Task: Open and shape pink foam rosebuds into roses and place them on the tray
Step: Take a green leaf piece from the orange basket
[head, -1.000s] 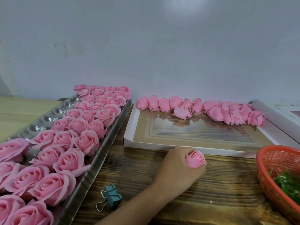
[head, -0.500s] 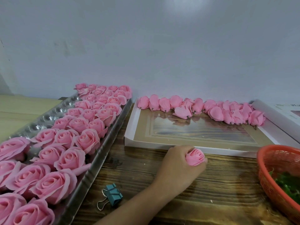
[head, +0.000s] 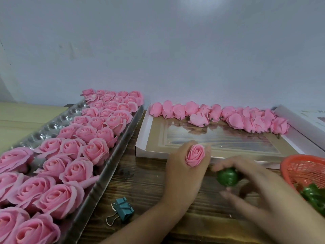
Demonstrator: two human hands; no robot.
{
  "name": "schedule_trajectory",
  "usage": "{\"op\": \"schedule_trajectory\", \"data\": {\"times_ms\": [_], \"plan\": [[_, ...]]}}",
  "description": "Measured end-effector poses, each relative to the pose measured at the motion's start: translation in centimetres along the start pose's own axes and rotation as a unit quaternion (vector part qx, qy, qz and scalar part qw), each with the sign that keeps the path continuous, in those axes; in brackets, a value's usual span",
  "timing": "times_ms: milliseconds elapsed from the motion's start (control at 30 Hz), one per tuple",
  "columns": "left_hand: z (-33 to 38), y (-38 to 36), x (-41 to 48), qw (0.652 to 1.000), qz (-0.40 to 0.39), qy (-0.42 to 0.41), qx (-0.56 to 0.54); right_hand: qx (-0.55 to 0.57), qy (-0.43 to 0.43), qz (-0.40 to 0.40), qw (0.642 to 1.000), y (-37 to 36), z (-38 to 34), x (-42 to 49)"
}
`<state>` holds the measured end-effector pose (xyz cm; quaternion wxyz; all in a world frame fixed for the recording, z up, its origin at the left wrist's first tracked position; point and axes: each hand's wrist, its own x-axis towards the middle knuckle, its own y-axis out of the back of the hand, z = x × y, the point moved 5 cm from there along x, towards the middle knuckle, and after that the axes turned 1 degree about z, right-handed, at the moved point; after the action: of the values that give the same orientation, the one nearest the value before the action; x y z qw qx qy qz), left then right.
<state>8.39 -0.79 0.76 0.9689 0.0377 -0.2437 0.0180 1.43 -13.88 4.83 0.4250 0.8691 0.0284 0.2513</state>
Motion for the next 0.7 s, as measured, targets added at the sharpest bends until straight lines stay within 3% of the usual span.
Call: {"op": "schedule_trajectory", "data": {"times_ms": [67, 200, 500, 600, 700], "plan": [[0.2, 0.3, 0.2, 1.000, 0.025, -0.016, 0.004, 0.124, -0.080, -0.035, 0.988, -2.7, 1.6, 0.8], [0.6, 0.4, 0.0, 0.999, 0.038, -0.034, 0.000, 0.314, -0.148, -0.017, 0.938, -5.4, 2.4, 1.3], [1.2, -0.2, -0.5, 0.998, -0.037, -0.031, -0.027, 0.343, -0.119, -0.020, 0.932, -6.3, 2.7, 1.0], [1.1, -0.3, -0.6, 0.998, -0.044, -0.031, -0.032, 0.326, -0.113, -0.010, 0.939, -6.3, 2.8, 1.0], [1.2, -0.1, -0.6, 0.999, -0.030, -0.033, -0.028, 0.369, -0.127, 0.001, 0.921, -6.4, 3.2, 1.0]]}}
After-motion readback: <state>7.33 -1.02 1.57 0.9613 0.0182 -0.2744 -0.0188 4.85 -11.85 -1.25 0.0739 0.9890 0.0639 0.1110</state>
